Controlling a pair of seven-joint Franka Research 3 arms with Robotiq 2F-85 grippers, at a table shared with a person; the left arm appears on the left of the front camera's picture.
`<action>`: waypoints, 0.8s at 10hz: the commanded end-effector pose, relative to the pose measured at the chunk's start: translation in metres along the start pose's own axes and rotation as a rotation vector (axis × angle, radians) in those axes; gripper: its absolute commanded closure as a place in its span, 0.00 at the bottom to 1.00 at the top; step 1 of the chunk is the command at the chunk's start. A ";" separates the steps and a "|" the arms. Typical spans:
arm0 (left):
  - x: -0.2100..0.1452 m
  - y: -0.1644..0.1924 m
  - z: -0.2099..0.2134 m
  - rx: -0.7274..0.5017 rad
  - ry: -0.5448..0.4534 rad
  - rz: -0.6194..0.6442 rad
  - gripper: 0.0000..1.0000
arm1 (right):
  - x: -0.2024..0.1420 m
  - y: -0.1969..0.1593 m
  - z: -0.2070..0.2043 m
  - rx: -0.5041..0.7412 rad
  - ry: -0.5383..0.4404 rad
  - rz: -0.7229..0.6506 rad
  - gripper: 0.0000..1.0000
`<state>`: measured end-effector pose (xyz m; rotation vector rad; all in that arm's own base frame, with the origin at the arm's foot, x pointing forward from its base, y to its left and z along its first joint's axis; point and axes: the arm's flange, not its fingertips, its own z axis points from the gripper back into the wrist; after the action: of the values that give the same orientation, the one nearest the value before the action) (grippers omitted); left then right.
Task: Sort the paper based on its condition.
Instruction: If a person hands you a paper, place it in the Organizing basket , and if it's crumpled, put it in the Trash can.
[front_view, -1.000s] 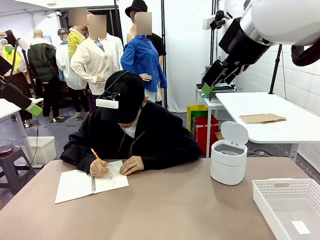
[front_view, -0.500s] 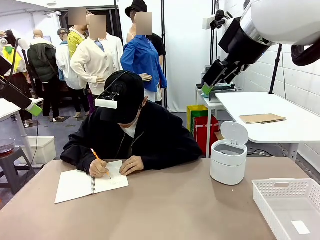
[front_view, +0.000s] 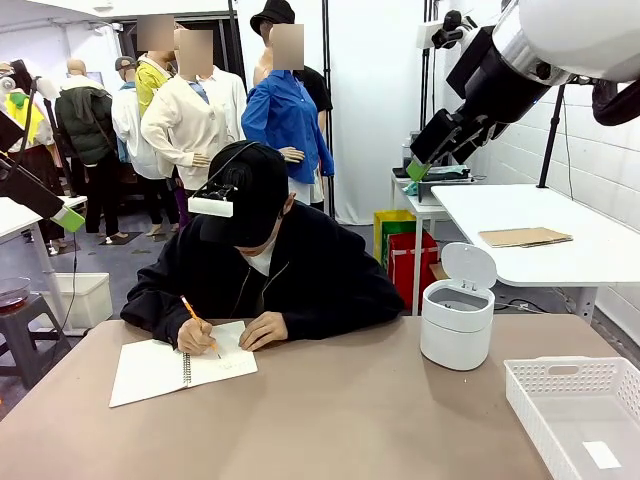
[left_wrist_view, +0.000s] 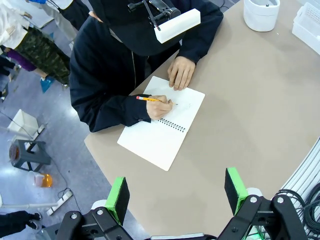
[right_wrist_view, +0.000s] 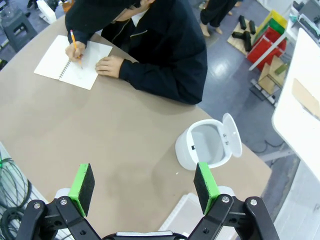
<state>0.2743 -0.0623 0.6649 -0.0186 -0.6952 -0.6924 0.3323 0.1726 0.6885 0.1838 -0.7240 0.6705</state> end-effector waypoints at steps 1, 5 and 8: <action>0.000 0.000 0.002 -0.012 0.004 -0.002 0.00 | -0.001 -0.001 -0.001 0.033 -0.006 -0.013 0.00; 0.000 0.000 0.002 -0.012 0.004 -0.002 0.00 | 0.000 0.000 0.000 0.006 -0.002 -0.006 0.00; 0.000 0.000 0.002 -0.012 0.004 -0.002 0.00 | 0.000 0.000 0.000 0.006 -0.002 -0.006 0.00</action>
<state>0.2743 -0.0623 0.6649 -0.0187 -0.6952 -0.6924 0.3321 0.1730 0.6885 0.1937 -0.7226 0.6666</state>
